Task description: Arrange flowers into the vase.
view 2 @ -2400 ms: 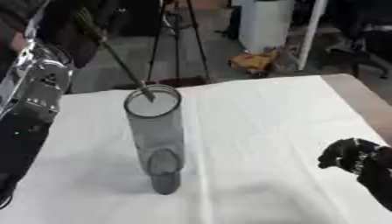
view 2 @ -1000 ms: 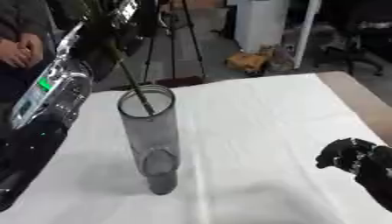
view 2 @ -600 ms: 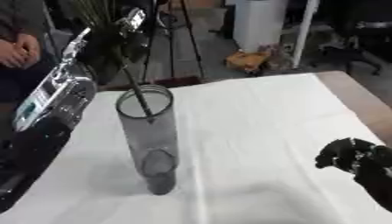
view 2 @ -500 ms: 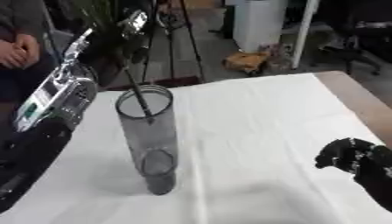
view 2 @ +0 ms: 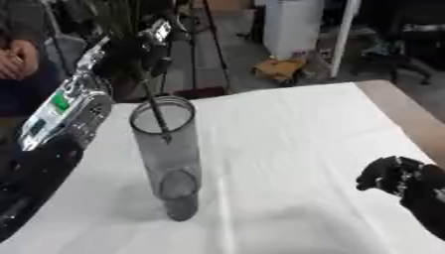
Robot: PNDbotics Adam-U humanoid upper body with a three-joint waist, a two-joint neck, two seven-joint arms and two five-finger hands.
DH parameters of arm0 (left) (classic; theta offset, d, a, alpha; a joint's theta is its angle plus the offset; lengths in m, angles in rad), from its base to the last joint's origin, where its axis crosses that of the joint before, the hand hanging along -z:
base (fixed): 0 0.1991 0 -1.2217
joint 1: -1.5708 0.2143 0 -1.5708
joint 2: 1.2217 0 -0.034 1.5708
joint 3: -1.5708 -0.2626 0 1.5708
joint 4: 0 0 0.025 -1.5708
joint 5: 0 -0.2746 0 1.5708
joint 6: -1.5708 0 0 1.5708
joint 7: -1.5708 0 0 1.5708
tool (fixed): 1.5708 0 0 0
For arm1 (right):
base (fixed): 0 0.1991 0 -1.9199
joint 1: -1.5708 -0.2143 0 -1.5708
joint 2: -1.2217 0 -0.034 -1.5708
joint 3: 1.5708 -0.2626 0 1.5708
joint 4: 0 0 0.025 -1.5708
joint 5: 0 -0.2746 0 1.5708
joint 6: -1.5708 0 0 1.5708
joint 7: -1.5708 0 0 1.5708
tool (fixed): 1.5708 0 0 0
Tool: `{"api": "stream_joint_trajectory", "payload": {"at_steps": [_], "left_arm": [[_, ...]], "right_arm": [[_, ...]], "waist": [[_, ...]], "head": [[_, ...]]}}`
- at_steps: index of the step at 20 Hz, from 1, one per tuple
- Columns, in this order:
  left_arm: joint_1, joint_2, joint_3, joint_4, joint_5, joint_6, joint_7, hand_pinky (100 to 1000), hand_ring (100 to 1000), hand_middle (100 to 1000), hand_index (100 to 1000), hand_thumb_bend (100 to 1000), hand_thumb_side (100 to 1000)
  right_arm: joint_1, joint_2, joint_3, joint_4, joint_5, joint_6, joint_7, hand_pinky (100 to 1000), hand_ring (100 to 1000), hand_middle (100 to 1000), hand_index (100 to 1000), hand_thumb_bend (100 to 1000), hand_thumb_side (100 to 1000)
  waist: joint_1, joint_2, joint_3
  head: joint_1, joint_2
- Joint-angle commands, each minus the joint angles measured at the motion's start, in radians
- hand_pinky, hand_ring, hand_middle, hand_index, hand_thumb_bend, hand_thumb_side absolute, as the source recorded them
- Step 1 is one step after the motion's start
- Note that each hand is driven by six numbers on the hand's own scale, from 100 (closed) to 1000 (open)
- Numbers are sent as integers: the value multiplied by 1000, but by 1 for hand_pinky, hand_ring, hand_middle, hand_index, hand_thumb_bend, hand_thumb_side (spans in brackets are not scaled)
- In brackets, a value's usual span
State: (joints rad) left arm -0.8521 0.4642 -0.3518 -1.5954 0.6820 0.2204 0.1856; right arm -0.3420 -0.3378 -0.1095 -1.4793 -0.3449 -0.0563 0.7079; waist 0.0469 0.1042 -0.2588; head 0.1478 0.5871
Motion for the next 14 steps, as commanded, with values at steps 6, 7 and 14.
{"api": "stream_joint_trajectory", "payload": {"at_steps": [6,7,14], "left_arm": [[-26,17,-17,8,-45,11,-19,100,100,100,100,100,190],[-26,17,-19,9,-48,12,-21,100,100,100,100,100,190],[-21,15,-39,28,-78,27,-27,100,100,100,100,100,248]], "right_arm": [[-8,-10,-7,-12,8,-1,3,681,668,601,667,732,744],[-8,-10,-7,-12,8,-1,3,681,668,601,667,732,744],[-9,-9,-6,-12,8,-1,5,681,668,600,667,733,744]], "waist": [[10,-20,-2],[10,-20,-2],[10,-19,-3]], "head": [[-5,-15],[-5,-15],[-12,-24]]}}
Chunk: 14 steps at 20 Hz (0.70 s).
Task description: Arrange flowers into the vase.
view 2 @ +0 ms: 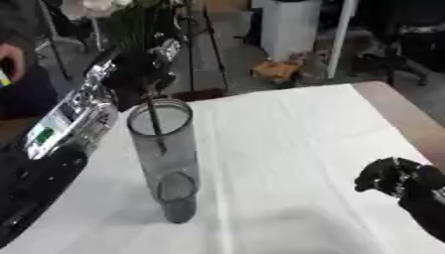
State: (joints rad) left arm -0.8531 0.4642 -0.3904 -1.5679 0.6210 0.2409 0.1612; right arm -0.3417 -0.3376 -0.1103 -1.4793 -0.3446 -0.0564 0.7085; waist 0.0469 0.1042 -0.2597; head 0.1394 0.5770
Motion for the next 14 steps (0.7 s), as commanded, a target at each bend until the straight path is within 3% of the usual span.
{"api": "stream_joint_trajectory", "payload": {"at_steps": [1,14], "left_arm": [[-20,13,-2,5,-23,8,-1,100,100,100,100,100,254],[-12,3,-2,18,-18,-6,16,100,100,100,135,100,222]], "right_arm": [[-9,-9,-6,-12,7,0,4,681,668,600,667,732,744],[-11,-9,-6,-12,7,-1,4,681,667,600,667,732,744]], "waist": [[10,-19,-2],[9,-17,-1]], "head": [[-5,-15],[-10,-21]]}}
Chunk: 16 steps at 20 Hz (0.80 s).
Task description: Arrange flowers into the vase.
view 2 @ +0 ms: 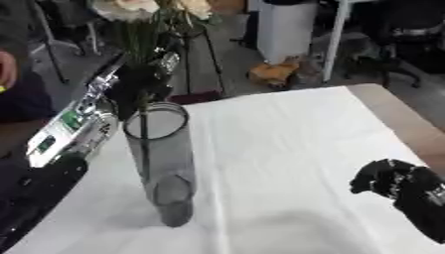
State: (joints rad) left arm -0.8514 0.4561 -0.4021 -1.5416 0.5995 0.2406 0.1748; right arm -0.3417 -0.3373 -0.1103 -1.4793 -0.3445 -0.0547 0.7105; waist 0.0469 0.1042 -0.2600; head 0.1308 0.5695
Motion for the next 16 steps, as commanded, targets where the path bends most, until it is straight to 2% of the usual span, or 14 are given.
{"api": "stream_joint_trajectory", "payload": {"at_steps": [1,2,10,14,16], "left_arm": [[-13,11,10,-8,4,-6,2,100,100,100,140,100,214],[-13,11,11,-11,2,-10,2,137,100,100,176,100,131],[-4,12,17,-16,-15,-29,-5,214,100,100,288,100,100],[-1,14,21,-20,-21,-38,-6,279,184,100,373,106,100],[1,14,24,-23,-27,-43,-5,314,229,100,413,137,100]], "right_arm": [[-11,-9,-6,-12,7,-3,2,681,667,600,667,733,743],[-11,-9,-6,-12,7,-3,2,681,667,599,668,733,743],[-11,-9,-7,-10,7,-7,5,681,667,599,668,734,743],[-12,-9,-8,-9,7,-8,5,681,666,599,668,735,743],[-11,-9,-8,-9,7,-8,5,681,666,599,668,734,743]], "waist": [[9,-17,-1],[8,-17,0],[4,-15,1],[3,-14,1],[3,-14,2]], "head": [[-2,-14],[-3,-15],[-9,-18],[-10,-19],[-11,-20]]}}
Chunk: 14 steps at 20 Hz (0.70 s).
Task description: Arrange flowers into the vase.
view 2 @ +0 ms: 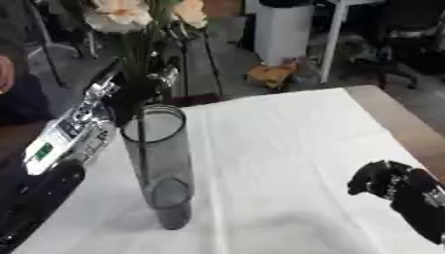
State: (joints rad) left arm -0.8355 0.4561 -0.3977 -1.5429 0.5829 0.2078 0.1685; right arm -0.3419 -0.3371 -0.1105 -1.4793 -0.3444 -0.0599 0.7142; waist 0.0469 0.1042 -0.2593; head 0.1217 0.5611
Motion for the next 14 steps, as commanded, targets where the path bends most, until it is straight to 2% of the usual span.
{"api": "stream_joint_trajectory", "payload": {"at_steps": [1,4,5,7,14], "left_arm": [[-15,15,21,-23,-14,-12,2,347,274,115,455,158,100],[-13,16,25,-25,-23,-16,4,377,315,147,494,181,100],[-13,16,25,-26,-26,-16,4,405,346,174,536,212,100],[-12,18,26,-28,-34,-18,1,440,379,193,558,244,100],[-9,21,30,-30,-55,-20,-9,496,439,254,638,302,100]], "right_arm": [[-11,-9,-8,-9,7,-3,1,681,666,599,668,734,743],[-11,-9,-8,-9,7,-3,0,681,666,599,668,734,743],[-11,-9,-8,-9,6,-3,0,681,666,599,668,735,743],[-10,-10,-9,-9,7,-3,1,681,666,599,668,734,743],[-10,-10,-9,-9,7,-3,1,681,666,599,668,734,744]], "waist": [[3,-14,1],[3,-15,1],[3,-15,1],[2,-15,1],[3,-14,2]], "head": [[-3,-12],[-5,-14],[-5,-14],[-7,-15],[-11,-17]]}}
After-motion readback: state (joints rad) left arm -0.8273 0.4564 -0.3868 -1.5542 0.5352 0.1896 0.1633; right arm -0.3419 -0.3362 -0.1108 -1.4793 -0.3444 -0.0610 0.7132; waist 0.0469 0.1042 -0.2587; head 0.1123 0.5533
